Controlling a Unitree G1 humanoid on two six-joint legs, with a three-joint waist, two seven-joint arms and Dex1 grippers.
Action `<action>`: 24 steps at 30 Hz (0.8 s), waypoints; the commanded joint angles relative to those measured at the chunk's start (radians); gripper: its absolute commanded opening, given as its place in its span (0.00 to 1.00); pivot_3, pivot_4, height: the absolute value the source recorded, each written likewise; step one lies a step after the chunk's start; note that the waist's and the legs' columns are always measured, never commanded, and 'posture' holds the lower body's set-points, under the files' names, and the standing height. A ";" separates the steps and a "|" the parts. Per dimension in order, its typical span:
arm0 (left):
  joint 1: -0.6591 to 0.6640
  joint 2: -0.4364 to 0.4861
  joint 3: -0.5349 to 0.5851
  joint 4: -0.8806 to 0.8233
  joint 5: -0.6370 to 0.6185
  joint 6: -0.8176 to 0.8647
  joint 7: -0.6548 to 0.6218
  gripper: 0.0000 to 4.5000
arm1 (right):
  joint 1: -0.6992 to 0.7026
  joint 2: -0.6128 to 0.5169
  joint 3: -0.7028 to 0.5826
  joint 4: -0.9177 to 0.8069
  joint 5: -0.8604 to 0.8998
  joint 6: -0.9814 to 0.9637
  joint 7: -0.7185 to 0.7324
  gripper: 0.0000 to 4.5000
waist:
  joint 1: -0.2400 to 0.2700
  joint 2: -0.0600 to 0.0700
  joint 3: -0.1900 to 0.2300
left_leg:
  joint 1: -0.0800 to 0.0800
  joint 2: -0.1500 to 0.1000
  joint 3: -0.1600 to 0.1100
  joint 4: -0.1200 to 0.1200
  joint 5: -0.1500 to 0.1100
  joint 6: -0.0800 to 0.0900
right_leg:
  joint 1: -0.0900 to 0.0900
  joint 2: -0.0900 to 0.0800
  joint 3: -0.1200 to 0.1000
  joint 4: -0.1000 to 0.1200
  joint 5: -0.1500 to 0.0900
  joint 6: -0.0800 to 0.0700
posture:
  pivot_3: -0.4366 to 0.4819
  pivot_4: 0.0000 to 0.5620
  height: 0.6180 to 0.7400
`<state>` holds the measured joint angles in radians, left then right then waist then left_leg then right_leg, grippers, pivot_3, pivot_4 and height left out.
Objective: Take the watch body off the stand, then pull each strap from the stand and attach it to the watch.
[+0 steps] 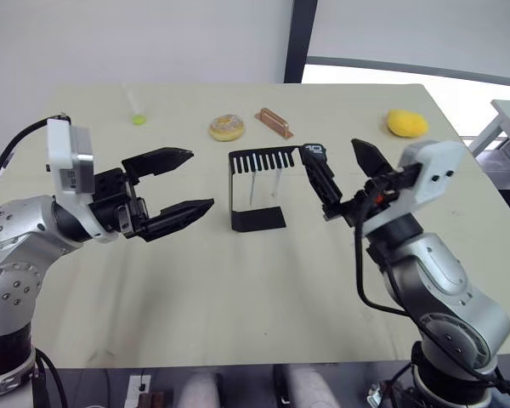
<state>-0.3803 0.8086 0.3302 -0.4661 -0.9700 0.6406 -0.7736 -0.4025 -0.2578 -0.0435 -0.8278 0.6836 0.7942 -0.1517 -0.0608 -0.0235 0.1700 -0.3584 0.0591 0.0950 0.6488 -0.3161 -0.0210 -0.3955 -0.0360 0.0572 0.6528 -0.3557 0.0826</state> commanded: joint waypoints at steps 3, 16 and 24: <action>-0.028 0.015 -0.019 0.003 0.027 -0.011 -0.025 0.99 | -0.110 0.024 0.044 0.083 -0.073 0.090 -0.060 1.00 | -0.004 0.000 0.000 | -0.002 0.001 0.001 0.000 0.000 0.000 | -0.002 0.000 0.001 0.000 0.000 0.000 | 0.48 0.27 1.00; -0.032 -0.008 -0.034 -0.022 0.050 -0.009 -0.010 0.99 | -0.208 0.113 0.022 0.148 -0.163 0.192 -0.082 1.00 | -0.005 0.000 0.000 | -0.012 0.001 0.000 0.002 0.002 -0.001 | -0.012 0.000 0.000 0.003 0.000 0.000 | 0.48 0.27 1.00; -0.025 -0.013 -0.035 -0.036 0.049 -0.008 0.005 0.99 | -0.243 0.135 -0.010 0.173 -0.172 0.222 -0.067 1.00 | -0.022 0.000 0.000 | -0.014 0.001 0.000 0.002 0.003 -0.001 | -0.016 0.000 0.001 0.006 0.000 0.000 | 0.48 0.27 1.00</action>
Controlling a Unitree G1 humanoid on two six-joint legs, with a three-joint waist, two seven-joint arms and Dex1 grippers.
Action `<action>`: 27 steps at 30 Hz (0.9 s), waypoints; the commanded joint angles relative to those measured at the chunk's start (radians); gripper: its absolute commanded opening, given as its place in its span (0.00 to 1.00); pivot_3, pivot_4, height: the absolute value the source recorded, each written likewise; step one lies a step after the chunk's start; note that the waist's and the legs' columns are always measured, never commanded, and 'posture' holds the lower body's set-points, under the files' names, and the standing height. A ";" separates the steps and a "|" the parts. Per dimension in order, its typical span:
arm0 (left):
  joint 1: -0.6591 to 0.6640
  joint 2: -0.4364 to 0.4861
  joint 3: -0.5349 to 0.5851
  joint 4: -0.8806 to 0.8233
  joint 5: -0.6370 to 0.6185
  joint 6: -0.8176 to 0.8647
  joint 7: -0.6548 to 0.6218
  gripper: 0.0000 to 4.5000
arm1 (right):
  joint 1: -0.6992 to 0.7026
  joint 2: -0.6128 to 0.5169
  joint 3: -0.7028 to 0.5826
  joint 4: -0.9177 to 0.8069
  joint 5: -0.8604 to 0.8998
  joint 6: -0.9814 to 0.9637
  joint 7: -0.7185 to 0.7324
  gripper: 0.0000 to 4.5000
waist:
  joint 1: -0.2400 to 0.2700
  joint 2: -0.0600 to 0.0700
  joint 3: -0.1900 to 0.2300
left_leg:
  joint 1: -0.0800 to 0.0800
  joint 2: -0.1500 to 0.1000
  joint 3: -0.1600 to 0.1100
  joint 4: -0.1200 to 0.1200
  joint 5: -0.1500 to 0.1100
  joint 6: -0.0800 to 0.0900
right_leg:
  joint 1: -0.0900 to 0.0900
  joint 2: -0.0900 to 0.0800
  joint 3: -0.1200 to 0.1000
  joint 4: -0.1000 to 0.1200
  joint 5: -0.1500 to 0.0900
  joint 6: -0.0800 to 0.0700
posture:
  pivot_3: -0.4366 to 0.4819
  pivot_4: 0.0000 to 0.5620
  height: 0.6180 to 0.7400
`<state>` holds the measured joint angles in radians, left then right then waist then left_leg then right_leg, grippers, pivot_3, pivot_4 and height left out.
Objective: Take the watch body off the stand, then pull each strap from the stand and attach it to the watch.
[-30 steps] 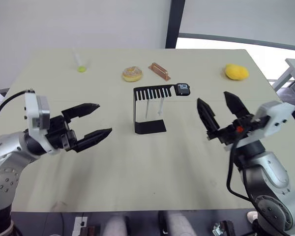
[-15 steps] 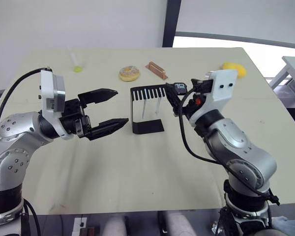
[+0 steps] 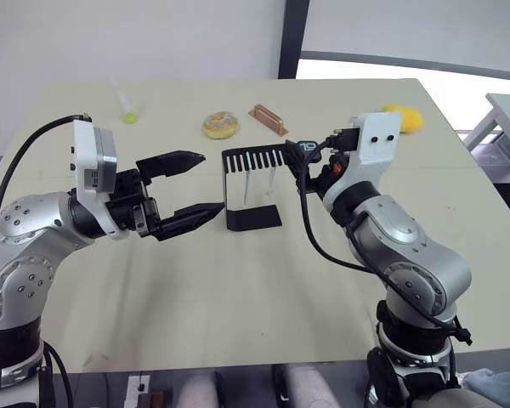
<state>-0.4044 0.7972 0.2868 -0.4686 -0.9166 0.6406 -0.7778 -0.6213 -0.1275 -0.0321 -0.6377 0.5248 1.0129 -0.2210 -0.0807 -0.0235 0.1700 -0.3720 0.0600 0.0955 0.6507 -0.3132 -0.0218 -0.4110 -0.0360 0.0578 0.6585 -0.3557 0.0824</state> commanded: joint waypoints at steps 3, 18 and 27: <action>-0.001 -0.004 0.009 -0.036 -0.006 -0.006 0.015 0.99 | -0.031 0.005 -0.032 -0.008 -0.012 0.016 0.009 1.00 | -0.005 0.000 0.000 | 0.000 0.000 0.000 -0.001 0.000 0.000 | 0.000 0.000 0.000 0.000 0.000 0.000 | 0.48 0.27 1.00; 0.002 -0.011 0.010 -0.047 -0.009 0.000 0.035 0.99 | -0.024 0.027 -0.025 0.003 -0.023 0.035 0.039 1.00 | -0.005 0.000 0.000 | 0.000 0.000 0.000 -0.001 0.000 0.000 | 0.000 0.000 0.000 0.000 0.000 0.000 | 0.48 0.27 1.00; 0.006 -0.011 0.010 -0.052 -0.008 0.004 0.040 0.99 | -0.026 0.022 -0.030 0.007 -0.030 0.036 0.055 1.00 | -0.005 0.000 0.000 | 0.000 0.000 0.000 -0.001 0.000 0.000 | 0.000 0.000 0.000 0.000 0.000 0.000 | 0.48 0.27 1.00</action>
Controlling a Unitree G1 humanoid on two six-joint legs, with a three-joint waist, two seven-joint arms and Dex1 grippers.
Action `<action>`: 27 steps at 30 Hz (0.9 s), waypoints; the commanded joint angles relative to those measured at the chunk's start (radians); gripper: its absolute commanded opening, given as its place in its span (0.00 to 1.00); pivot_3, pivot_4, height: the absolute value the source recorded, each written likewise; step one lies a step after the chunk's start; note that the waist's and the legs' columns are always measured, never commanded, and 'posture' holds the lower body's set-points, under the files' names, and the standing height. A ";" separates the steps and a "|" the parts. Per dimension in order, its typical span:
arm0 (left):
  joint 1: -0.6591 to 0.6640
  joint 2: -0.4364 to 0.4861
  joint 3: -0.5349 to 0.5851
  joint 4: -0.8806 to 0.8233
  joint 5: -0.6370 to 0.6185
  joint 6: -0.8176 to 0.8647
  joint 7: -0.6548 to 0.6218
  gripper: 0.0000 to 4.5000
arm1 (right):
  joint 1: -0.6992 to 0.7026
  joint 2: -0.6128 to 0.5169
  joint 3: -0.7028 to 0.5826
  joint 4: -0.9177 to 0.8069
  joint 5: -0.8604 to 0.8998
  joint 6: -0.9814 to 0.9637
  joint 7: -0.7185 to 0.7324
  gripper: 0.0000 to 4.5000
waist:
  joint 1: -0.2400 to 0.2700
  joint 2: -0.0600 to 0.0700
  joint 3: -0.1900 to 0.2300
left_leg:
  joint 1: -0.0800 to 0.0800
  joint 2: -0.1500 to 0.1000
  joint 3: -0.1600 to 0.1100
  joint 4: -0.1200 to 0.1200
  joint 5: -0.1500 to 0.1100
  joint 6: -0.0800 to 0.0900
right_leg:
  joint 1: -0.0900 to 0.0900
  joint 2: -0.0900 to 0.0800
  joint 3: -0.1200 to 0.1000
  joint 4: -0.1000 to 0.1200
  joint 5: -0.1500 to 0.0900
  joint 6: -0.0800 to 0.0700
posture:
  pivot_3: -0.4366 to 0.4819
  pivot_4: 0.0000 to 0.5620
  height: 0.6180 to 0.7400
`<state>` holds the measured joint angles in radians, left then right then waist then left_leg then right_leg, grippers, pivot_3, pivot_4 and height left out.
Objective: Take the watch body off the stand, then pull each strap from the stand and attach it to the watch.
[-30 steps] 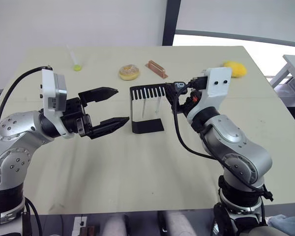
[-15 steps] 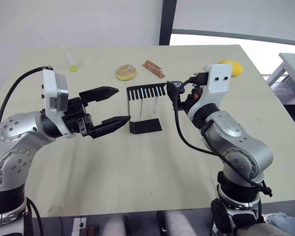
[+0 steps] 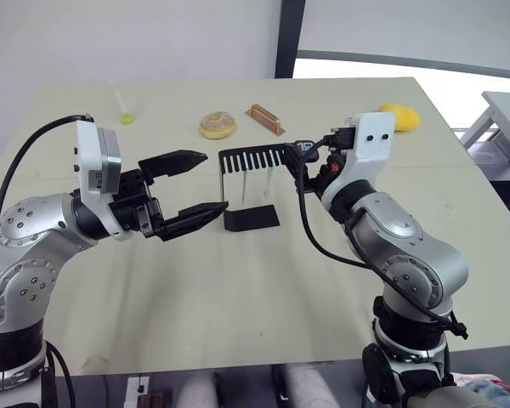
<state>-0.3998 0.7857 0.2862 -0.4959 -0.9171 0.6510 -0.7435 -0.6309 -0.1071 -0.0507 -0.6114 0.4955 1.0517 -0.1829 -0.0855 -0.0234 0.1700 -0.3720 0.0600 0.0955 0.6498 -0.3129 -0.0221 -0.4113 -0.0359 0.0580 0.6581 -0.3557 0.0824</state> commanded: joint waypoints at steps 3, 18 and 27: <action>0.001 0.001 0.011 -0.024 -0.006 -0.006 0.006 0.99 | -0.020 0.009 -0.008 -0.018 -0.002 -0.004 0.021 1.00 | 0.000 0.000 0.000 | 0.000 0.000 0.000 0.000 0.000 0.000 | 0.000 0.000 0.000 0.000 0.000 0.000 | 0.48 0.27 1.00; 0.019 -0.003 0.018 -0.015 0.014 -0.028 -0.002 1.00 | -0.035 0.025 -0.008 -0.026 0.014 -0.002 0.063 0.36 | 0.000 0.000 0.000 | 0.000 0.000 0.000 0.000 0.000 0.000 | 0.000 0.000 0.000 0.000 0.000 0.000 | 0.48 0.27 1.00; 0.036 -0.002 0.006 -0.009 0.036 -0.053 -0.031 1.00 | 0.032 -0.071 -0.096 -0.130 0.060 -0.062 0.171 0.36 | 0.001 0.000 0.000 | 0.000 0.000 0.000 -0.001 0.000 0.000 | 0.000 0.000 0.000 -0.001 0.000 0.000 | 0.48 0.27 1.00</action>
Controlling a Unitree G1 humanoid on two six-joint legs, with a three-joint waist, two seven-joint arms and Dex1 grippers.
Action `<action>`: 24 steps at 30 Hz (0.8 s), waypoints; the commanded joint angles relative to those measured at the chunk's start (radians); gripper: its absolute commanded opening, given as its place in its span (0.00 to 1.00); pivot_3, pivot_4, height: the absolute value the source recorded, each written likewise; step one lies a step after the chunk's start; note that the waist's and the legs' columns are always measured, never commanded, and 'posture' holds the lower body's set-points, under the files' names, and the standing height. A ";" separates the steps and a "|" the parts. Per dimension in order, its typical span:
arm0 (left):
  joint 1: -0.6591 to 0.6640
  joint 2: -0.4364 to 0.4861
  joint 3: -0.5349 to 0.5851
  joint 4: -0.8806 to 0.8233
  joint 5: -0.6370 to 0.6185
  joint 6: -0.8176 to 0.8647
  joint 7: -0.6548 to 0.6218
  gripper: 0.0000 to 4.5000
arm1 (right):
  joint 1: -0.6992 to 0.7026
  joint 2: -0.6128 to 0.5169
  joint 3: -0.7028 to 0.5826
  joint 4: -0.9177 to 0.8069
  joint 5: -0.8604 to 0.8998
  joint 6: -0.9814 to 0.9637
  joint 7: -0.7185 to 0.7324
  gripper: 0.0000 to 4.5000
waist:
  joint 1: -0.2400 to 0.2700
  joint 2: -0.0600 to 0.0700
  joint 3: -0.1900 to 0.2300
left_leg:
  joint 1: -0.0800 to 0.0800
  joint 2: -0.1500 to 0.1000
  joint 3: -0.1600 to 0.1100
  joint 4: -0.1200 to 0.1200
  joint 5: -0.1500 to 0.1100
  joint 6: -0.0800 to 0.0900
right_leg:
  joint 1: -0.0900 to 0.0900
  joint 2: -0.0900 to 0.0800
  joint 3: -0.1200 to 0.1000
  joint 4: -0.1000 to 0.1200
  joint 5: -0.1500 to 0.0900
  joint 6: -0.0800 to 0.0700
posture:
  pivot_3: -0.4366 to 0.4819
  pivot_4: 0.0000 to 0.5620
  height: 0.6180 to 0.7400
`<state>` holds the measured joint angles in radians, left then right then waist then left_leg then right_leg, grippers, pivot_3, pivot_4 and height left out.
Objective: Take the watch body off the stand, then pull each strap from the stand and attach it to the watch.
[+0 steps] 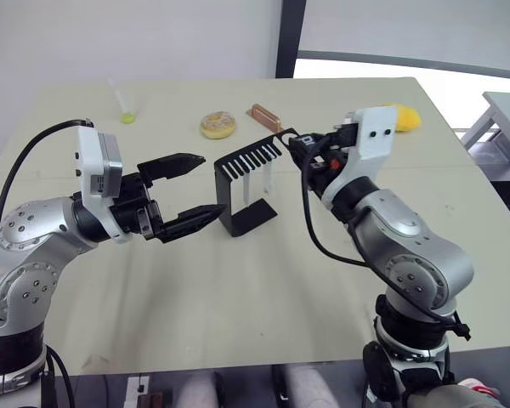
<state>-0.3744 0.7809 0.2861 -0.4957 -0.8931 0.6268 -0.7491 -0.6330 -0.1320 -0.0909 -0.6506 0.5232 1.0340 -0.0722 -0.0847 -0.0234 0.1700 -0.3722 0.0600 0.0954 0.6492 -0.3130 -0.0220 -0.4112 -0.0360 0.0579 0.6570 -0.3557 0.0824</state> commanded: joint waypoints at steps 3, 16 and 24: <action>0.028 0.013 -0.015 -0.011 0.047 -0.056 -0.070 1.00 | 0.102 -0.114 -0.097 -0.127 0.050 -0.068 0.113 0.36 | 0.001 0.000 0.000 | 0.000 0.000 0.000 0.000 0.000 0.000 | 0.000 0.000 0.000 -0.001 0.000 0.000 | 0.48 0.27 1.00; 0.233 -0.101 -0.160 0.050 0.255 -0.344 -0.247 1.00 | 0.824 -0.247 -0.226 -0.161 -0.066 -0.465 0.356 0.36 | 0.005 0.000 0.000 | 0.002 0.003 0.001 -0.002 0.000 0.000 | 0.003 0.007 0.005 -0.004 0.000 0.000 | 0.48 0.27 1.00; 0.283 -0.102 -0.205 0.130 0.295 -0.447 -0.386 1.00 | 0.907 -0.210 -0.136 0.050 -0.176 -0.683 0.408 0.36 | 0.005 0.000 0.000 | 0.003 0.003 0.001 -0.002 0.000 0.000 | 0.004 0.007 0.005 -0.004 0.000 0.000 | 0.48 0.27 1.00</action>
<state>-0.1043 0.6725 0.0816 -0.3637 -0.6023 0.2078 -1.1022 0.2691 -0.3540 -0.2342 -0.6218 0.3681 0.4177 0.3151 -0.0795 -0.0238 0.1697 -0.3693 0.0630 0.0964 0.6476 -0.3133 -0.0217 -0.4075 -0.0286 0.0630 0.6531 -0.3557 0.0820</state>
